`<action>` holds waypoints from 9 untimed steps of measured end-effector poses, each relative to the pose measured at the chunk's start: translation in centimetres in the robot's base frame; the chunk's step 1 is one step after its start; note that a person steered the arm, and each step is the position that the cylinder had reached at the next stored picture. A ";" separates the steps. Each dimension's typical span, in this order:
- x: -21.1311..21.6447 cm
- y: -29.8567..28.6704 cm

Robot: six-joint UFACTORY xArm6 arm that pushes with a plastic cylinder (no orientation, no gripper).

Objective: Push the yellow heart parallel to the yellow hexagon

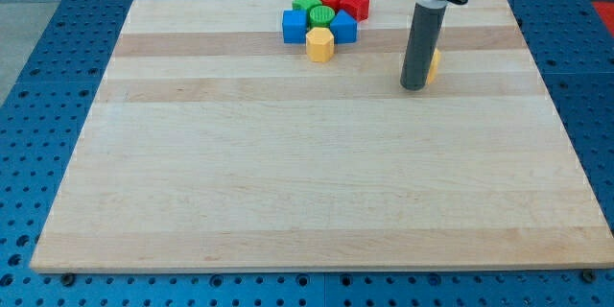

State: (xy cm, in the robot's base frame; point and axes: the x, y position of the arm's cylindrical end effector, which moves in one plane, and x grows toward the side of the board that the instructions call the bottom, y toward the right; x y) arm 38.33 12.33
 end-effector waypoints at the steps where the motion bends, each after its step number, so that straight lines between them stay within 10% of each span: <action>1: 0.0 0.0; 9: -4.3 3.7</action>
